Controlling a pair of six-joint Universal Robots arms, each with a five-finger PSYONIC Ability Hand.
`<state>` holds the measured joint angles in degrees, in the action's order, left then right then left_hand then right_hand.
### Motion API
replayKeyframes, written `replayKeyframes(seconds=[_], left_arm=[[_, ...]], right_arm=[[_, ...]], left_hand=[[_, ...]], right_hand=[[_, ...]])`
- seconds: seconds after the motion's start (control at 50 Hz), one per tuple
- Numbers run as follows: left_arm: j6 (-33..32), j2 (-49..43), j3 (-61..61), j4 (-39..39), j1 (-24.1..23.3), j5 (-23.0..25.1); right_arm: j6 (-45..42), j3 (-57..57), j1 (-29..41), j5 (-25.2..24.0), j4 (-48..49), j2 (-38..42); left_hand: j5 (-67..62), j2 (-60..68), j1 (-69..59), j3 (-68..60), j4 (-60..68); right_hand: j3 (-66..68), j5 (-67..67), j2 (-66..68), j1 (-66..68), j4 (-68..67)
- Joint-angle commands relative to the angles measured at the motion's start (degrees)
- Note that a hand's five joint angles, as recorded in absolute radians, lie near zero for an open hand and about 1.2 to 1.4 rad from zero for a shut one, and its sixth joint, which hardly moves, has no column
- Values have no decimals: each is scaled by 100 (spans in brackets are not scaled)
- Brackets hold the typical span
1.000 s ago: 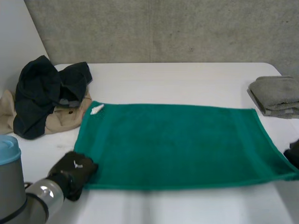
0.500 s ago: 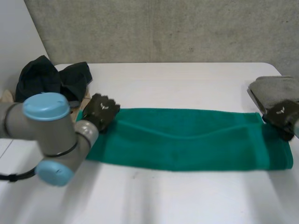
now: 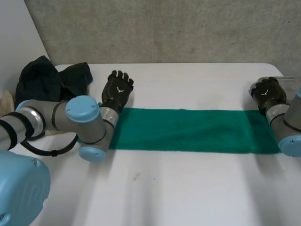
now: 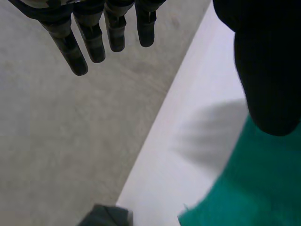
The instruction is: Fold the laundry.
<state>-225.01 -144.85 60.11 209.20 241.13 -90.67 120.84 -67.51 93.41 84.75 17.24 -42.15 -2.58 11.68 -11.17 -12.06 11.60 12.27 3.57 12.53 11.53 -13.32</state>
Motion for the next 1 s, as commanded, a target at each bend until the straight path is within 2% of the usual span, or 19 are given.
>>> replayKeyframes(seconds=[0.02, 0.08, 0.16, 0.28, 0.36, 0.42, 0.5, 0.58, 0.6, 0.62, 0.64, 0.66, 0.76, 0.88, 1.0], left_arm=[[176, 860, 938, 183, -172, -29], [317, 1125, 1379, 165, -216, -29], [704, 1836, 2187, 130, -295, -29], [1381, 2584, 3234, 165, -313, 32], [1566, 2752, 3534, 200, -313, 41], [1583, 2726, 3586, 201, -295, 41], [1575, 2690, 3578, 201, -269, 41], [1575, 2682, 3578, 201, -269, 41], [1575, 2682, 3586, 201, -269, 41], [1575, 2682, 3587, 201, -277, 41], [1575, 2682, 3595, 201, -286, 41], [1575, 2690, 3595, 201, -286, 41], [1575, 2699, 3604, 201, -295, 24], [1575, 2778, 3674, 192, -286, 23], [1583, 2910, 3744, 157, -269, 15]], right_arm=[[1072, -824, -59, -28, -290, -1171], [1607, -1245, -77, -334, -824, -1872], [1960, -1650, -260, -870, -1738, -2358], [1961, -2248, -938, -1329, -2497, -2394], [1917, -2512, -1114, -1496, -2190, -2333], [1847, -2592, -1149, -1496, -1725, -2087], [1698, -2548, -1149, -1470, -1329, -1727], [1592, -2469, -1149, -1496, -1231, -1445], [1583, -2443, -1149, -1496, -1223, -1393], [1548, -2390, -1140, -1505, -1223, -1305], [1522, -2364, -1140, -1505, -1223, -1278], [1504, -2337, -1140, -1470, -1214, -1278], [1469, -2407, -1316, -1461, -1082, -1418], [1232, -2530, -1992, -1461, -942, -2121], [434, -2276, -2738, -1435, -950, -2236]], left_hand=[[258, -168, 117, 206, -160], [258, -168, 117, 206, -160], [258, -168, 117, 206, -160], [258, -168, 117, 206, -160], [258, -168, 117, 206, -160], [258, -168, 117, 206, -160], [258, -168, 117, 206, -160], [258, -168, 117, 206, -160], [258, -168, 117, 206, -160], [258, -168, 117, 206, -160], [258, -168, 117, 206, -160], [258, -168, 117, 206, -160], [258, -168, 117, 206, -160], [258, -168, 117, 206, -160], [258, -168, 117, 206, -160]], right_hand=[[-227, -357, -253, -153, 332], [-227, -357, -253, -153, 332], [-227, -357, -253, -153, 332], [-227, -357, -253, -153, 332], [-219, -350, -246, -146, 324], [520, 390, 494, 594, -415], [823, 693, 797, 897, -719], [2015, 1885, 1989, 2089, -1910], [2602, 2471, 2575, 2675, -2497], [4756, 4625, 4729, 4829, -4651], [6293, 6162, 6266, 6366, -6188], [6768, 6638, 6742, 6842, -6664], [6773, 6643, 6747, 6847, -6668], [6773, 6643, 6747, 6847, -6668], [6773, 6643, 6747, 6847, -6668]])
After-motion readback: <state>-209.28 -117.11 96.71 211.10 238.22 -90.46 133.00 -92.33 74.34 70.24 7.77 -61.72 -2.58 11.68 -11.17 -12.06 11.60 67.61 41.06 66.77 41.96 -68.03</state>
